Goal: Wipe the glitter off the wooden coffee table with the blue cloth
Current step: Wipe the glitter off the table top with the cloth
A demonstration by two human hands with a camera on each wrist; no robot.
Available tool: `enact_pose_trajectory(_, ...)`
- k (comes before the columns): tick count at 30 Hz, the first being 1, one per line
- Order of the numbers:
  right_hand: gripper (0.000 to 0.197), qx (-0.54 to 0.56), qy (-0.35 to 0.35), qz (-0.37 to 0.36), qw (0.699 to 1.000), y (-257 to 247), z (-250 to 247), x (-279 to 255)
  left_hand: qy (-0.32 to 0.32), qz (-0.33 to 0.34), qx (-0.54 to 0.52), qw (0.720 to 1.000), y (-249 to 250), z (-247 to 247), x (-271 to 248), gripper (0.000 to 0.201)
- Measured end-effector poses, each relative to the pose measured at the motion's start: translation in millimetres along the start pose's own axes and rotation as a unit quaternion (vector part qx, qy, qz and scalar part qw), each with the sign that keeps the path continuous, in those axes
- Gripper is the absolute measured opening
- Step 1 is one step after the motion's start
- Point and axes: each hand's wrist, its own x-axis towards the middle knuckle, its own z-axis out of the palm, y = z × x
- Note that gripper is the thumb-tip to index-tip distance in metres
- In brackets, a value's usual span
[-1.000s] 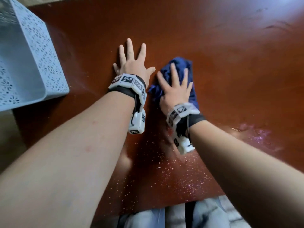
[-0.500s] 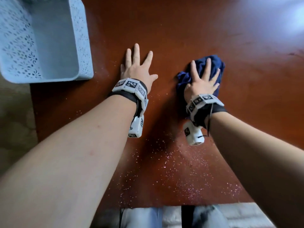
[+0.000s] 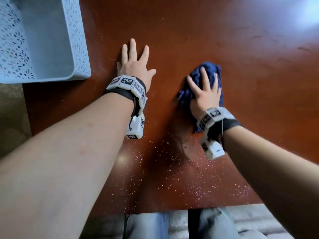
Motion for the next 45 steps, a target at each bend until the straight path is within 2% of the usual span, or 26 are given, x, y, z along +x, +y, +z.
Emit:
enact_pose_trajectory(1,0.059,-0.001,0.007,0.018,1.000,-9.4,0.0,8.5,-0.002,0.002,0.002,1.000,0.5,-0.2,0.1,0.067)
enact_pose_trajectory(3,0.063,-0.005,0.009,0.024,1.000,-30.9,5.7,16.3,-0.004,0.000,0.006,1.000,-0.2,-0.2,0.8,0.067)
enact_pose_trajectory(6,0.071,-0.015,-0.013,-0.071,0.997,-44.7,21.1,-6.3,0.003,-0.004,0.021,1.000,2.1,1.3,0.6,0.068)
enact_pose_trajectory(8,0.074,-0.033,-0.050,-0.116,0.991,-32.0,31.1,-33.9,0.000,-0.023,0.023,0.999,7.0,0.4,0.4,0.069)
enact_pose_trajectory(11,0.072,-0.023,-0.052,-0.091,0.994,23.2,29.8,-62.8,-0.028,-0.062,0.021,0.997,34.6,0.8,-4.6,0.074)
enact_pose_trajectory(14,0.071,-0.001,0.006,0.007,1.000,79.4,3.7,-51.8,-0.053,-0.075,0.019,0.996,68.1,10.8,-13.4,0.076)
enact_pose_trajectory(16,0.063,0.003,0.002,0.062,0.998,96.6,-15.3,-27.3,-0.055,-0.064,0.026,0.996,85.2,22.9,-20.4,0.076)
enact_pose_trajectory(18,0.061,0.000,0.017,0.078,0.997,87.2,-23.9,-10.1,-0.049,-0.055,0.029,0.997,93.7,32.1,-25.7,0.075)
enact_pose_trajectory(20,0.064,0.003,0.015,0.052,0.999,67.4,-14.8,-13.9,-0.044,-0.055,0.029,0.997,96.7,38.4,-27.6,0.072)
enact_pose_trajectory(22,0.069,-0.010,-0.021,-0.029,0.999,50.9,7.2,-37.2,-0.036,-0.066,0.030,0.997,97.8,40.1,-28.1,0.069)
enact_pose_trajectory(23,0.069,-0.017,-0.037,-0.067,0.997,47.3,17.5,-52.4,-0.032,-0.074,0.032,0.996,99.2,40.2,-28.6,0.068)
enact_pose_trajectory(25,0.066,-0.019,-0.045,-0.098,0.994,59.9,25.6,-73.6,-0.034,-0.090,0.037,0.995,110.7,42.7,-28.7,0.068)
enact_pose_trajectory(28,0.069,0.010,-0.016,-0.053,0.998,106.8,16.8,-76.5,-0.047,-0.107,0.041,0.992,133.8,49.0,-33.3,0.071)
enact_pose_trajectory(31,0.070,0.029,0.019,0.047,0.998,170.2,-12.0,-59.7,-0.055,-0.071,0.046,0.995,167.0,66.5,-40.7,0.075)
enact_pose_trajectory(33,0.068,0.031,0.014,0.069,0.997,193.4,-31.6,-42.1,-0.053,-0.045,0.048,0.996,186.4,78.0,-46.6,0.074)
enact_pose_trajectory(37,0.068,0.045,0.019,0.071,0.996,181.6,-39.9,-26.0,-0.039,-0.042,0.049,0.997,204.1,91.1,-51.2,0.074)
enact_pose_trajectory(42,0.067,0.041,-0.017,-0.027,0.999,164.5,-0.1,-85.3,-0.048,-0.067,0.066,0.994,208.5,89.3,-50.3,0.074)
enact_pose_trajectory(43,0.068,0.042,-0.032,-0.024,0.998,168.6,5.0,-97.9,-0.049,-0.078,0.067,0.993,210.7,88.6,-50.1,0.074)
enact_pose_trajectory(45,0.072,0.045,-0.035,0.032,0.998,192.9,9.6,-119.9,-0.051,-0.085,0.071,0.993,224.7,92.0,-51.5,0.074)
